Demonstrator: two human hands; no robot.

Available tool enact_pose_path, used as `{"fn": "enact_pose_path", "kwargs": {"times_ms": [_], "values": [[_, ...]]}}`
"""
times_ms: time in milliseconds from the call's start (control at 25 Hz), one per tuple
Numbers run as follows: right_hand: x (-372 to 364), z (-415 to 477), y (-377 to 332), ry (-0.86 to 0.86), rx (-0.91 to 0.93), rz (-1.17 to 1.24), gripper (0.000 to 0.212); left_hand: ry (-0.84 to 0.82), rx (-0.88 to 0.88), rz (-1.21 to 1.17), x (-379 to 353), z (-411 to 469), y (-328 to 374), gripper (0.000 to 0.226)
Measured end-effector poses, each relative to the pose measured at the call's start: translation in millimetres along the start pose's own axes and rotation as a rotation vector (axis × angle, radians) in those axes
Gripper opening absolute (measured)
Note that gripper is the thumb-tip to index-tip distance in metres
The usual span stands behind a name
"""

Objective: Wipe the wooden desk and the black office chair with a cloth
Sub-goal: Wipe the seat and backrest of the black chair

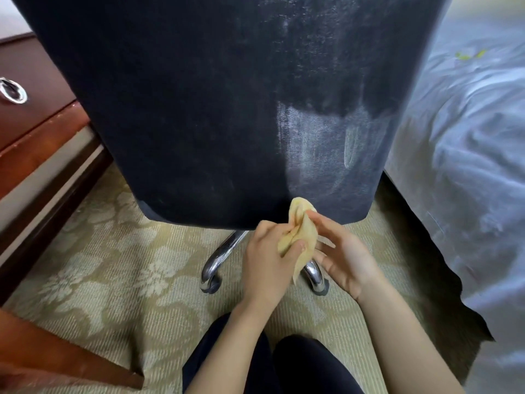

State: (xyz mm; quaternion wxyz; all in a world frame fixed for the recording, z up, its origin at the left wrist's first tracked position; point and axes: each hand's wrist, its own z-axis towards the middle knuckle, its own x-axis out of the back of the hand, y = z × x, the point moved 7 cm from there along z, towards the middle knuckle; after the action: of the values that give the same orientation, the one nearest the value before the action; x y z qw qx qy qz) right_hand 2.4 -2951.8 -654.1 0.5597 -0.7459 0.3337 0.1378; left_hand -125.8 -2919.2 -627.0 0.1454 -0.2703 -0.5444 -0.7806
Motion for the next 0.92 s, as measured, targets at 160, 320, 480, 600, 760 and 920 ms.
{"fn": "enact_pose_path", "kwargs": {"times_ms": [160, 320, 480, 600, 760, 920], "values": [[19, -8, -18, 0.047, 0.125, -0.216, 0.023, 0.070, 0.097, -0.187, 23, 15, 4, 0.014], [23, -15, -26, -0.007, 0.180, -0.502, 0.022, -0.039, 0.242, -0.320, 31, 29, 8, 0.019], [26, -18, -40, -0.008, 0.283, -0.685, 0.022, -0.169, 0.169, -0.286, 37, 36, 26, 0.023], [17, -18, -34, 0.022, 0.338, -0.740, 0.039, -0.201, 0.142, -0.379, 29, 38, 34, 0.023], [-11, -9, 6, -0.090, 0.101, -0.255, 0.045, -0.161, 0.177, -0.411, 13, 26, 27, 0.021], [-1, 2, -8, 0.033, 0.128, -0.141, 0.041, -0.118, 0.170, -0.240, 34, 26, 3, 0.011]]}}
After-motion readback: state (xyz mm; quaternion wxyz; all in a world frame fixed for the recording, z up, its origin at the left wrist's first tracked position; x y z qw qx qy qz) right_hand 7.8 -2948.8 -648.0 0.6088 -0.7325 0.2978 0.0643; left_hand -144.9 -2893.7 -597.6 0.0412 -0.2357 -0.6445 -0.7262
